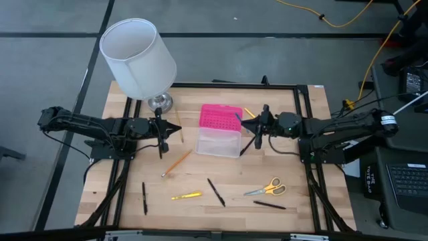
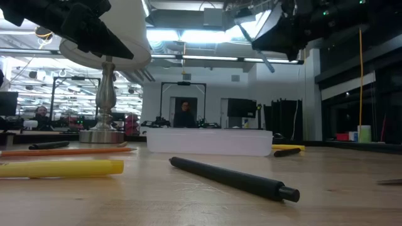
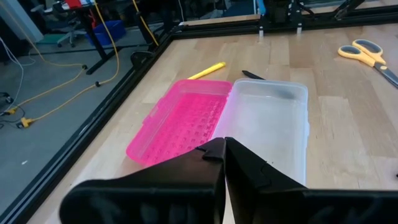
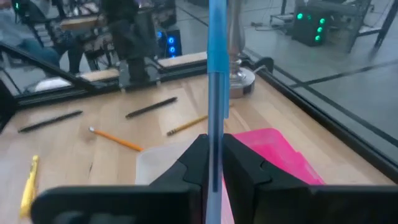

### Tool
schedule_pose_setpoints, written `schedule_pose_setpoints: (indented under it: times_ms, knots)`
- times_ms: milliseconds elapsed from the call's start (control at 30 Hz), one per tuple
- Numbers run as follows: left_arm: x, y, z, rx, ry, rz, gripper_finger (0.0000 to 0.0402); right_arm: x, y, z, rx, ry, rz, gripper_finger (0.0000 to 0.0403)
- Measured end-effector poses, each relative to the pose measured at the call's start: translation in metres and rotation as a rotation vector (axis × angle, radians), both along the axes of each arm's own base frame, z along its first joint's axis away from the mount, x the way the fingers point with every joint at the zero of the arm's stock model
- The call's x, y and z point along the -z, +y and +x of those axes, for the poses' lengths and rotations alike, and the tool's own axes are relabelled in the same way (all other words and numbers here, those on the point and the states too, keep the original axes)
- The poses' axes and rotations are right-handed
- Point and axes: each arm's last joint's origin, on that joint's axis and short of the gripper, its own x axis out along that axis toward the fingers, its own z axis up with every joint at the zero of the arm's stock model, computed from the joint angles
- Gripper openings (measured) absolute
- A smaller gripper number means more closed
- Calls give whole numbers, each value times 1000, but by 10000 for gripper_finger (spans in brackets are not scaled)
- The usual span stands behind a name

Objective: Pick & place school supplies into a supply box
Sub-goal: Put the blue pen into the transparent supply box

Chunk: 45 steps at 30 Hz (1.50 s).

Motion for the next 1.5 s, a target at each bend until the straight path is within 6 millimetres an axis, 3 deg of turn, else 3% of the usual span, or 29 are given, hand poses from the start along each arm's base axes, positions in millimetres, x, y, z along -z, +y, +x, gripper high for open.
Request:
schedule_pose_setpoints:
  times_ms: [533, 933, 1500]
  knots:
    - [0, 1, 0, -17, -3, 9, 4, 34, 3, 37, -98, 18, -13, 39]
    - [0, 1, 0, -17, -1, 9, 4, 33, 4, 53, -120, 18, -27, 39]
    - [0, 1, 0, -17, -1, 9, 4, 13, 4, 125, -24, 503, 199, 40]
